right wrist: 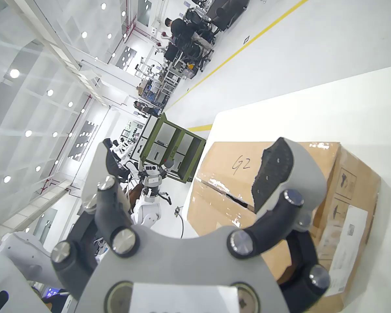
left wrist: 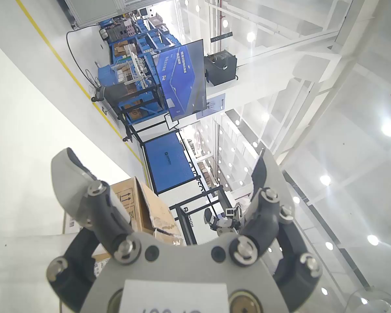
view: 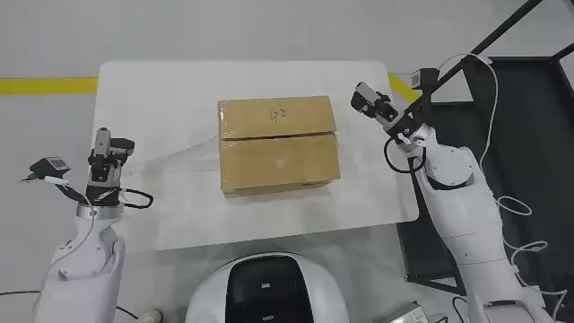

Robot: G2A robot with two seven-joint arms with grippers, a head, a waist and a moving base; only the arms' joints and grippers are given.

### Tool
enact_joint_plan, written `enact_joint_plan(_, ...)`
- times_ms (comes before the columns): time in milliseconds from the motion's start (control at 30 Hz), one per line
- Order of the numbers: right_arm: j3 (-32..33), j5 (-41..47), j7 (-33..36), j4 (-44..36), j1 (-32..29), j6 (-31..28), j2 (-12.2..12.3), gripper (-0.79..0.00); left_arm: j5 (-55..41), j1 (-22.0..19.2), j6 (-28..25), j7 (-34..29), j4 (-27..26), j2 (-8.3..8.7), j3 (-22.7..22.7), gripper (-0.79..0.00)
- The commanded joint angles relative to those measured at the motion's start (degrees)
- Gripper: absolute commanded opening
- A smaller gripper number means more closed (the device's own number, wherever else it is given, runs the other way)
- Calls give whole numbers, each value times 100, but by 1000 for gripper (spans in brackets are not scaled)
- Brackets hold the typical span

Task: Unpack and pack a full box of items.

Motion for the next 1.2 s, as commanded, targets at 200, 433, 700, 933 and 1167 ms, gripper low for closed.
enact_joint_plan(200,0,0,0,0,0,0,0,-1,0,0,0,0,0,0,0,0)
enact_joint_plan(433,-44,-66,317,-50,-108,94,20,0,0,0,0,0,0,0,0,0)
enact_joint_plan(700,93,438,2571,101,-137,149,183,0,0,0,0,0,0,0,0,0)
enact_joint_plan(933,150,419,3950,448,27,262,319,0,0,0,0,0,0,0,0,0)
enact_joint_plan(1167,136,447,3990,536,90,274,333,0,0,0,0,0,0,0,0,0)
